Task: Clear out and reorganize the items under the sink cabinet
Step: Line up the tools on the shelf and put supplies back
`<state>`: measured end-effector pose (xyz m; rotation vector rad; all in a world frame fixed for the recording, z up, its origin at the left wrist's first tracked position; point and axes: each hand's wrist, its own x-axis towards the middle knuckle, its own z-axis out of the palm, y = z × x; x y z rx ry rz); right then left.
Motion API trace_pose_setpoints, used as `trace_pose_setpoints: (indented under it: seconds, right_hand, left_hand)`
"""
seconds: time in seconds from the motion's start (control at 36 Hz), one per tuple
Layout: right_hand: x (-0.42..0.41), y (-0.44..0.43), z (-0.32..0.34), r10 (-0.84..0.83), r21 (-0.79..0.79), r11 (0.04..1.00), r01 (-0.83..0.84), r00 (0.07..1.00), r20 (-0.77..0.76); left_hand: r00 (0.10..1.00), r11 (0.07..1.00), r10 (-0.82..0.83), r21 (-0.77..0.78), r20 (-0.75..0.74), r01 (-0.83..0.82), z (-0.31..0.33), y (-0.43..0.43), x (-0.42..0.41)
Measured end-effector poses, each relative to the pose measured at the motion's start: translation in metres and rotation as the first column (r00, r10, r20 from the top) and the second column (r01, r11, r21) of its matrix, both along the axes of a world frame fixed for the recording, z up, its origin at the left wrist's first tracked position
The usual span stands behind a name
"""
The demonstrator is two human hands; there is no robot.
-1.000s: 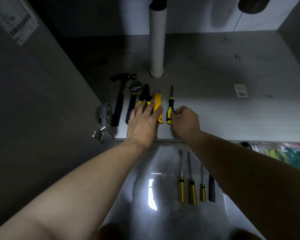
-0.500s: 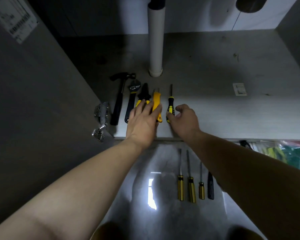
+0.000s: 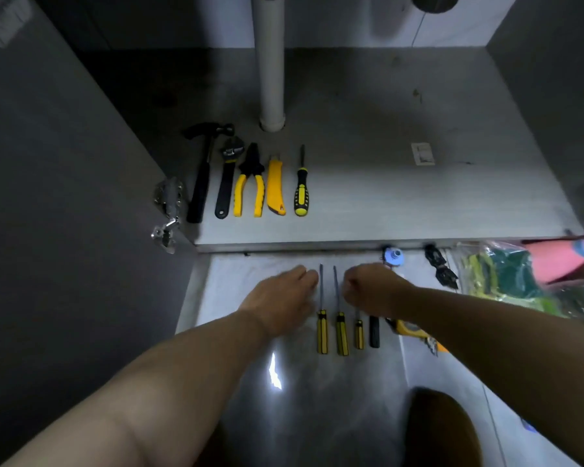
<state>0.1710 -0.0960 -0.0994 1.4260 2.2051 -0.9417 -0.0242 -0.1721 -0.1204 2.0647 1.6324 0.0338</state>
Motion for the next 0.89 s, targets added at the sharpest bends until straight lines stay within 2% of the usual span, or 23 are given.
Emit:
trace_pose_setpoints:
  seconds: [0.08, 0.17, 0.31, 0.44, 0.53, 0.64, 0.75, 0.78, 0.83, 0.89]
  right_hand:
    - [0.007, -0.020, -0.020, 0.040, -0.066, 0.997, -0.030, 0.988, 0.150]
    - [0.002, -0.034, -0.037, 0.011, -0.141, 0.990, 0.019, 0.978, 0.210]
    - [-0.002, -0.048, -0.055, -0.154, -0.146, 0.973, 0.178, 0.974, 0.164]
    - [-0.004, -0.064, -0.069, -0.217, -0.093, 0.967, 0.238, 0.956, 0.199]
    - [-0.009, -0.069, -0.074, -0.277, -0.149, 0.938, 0.315, 0.934, 0.226]
    - [-0.008, -0.063, -0.078, -0.454, -0.312, 0.803, 0.508, 0.860, 0.231]
    - [-0.004, -0.049, -0.064, -0.451, -0.464, 0.742, 0.483, 0.873, 0.187]
    - [-0.003, -0.047, -0.058, -0.415, -0.506, 0.728, 0.463, 0.885, 0.212]
    - [0.004, -0.044, -0.045, -0.409, -0.592, 0.670, 0.449, 0.888, 0.211]
    - [0.013, -0.041, -0.031, -0.415, -0.646, 0.662, 0.381, 0.903, 0.108]
  left_hand:
    - [0.982, 0.965, 0.158, -0.224, 0.098, -0.133, -0.015, -0.013, 0.012]
    - [0.941, 0.901, 0.318, -0.345, 0.118, -0.261, -0.030, -0.022, 0.026]
    - [0.919, 0.856, 0.392, -0.383, 0.045, -0.347, -0.049, -0.031, 0.048]
    - [0.897, 0.841, 0.442, -0.345, -0.005, -0.416, -0.061, -0.043, 0.061]
    - [0.890, 0.828, 0.453, -0.343, -0.061, -0.445, -0.066, -0.041, 0.066]
    - [0.907, 0.804, 0.417, -0.445, -0.050, -0.394, -0.064, -0.034, 0.057]
    - [0.924, 0.759, 0.373, -0.601, 0.088, -0.250, -0.055, -0.033, 0.034]
    - [0.908, 0.732, 0.395, -0.645, 0.138, -0.220, -0.053, -0.035, 0.029]
    - [0.823, 0.652, 0.504, -0.740, 0.262, -0.164, -0.047, -0.039, 0.017]
    - [0.742, 0.594, 0.583, -0.797, 0.332, -0.111, -0.039, -0.039, 0.006]
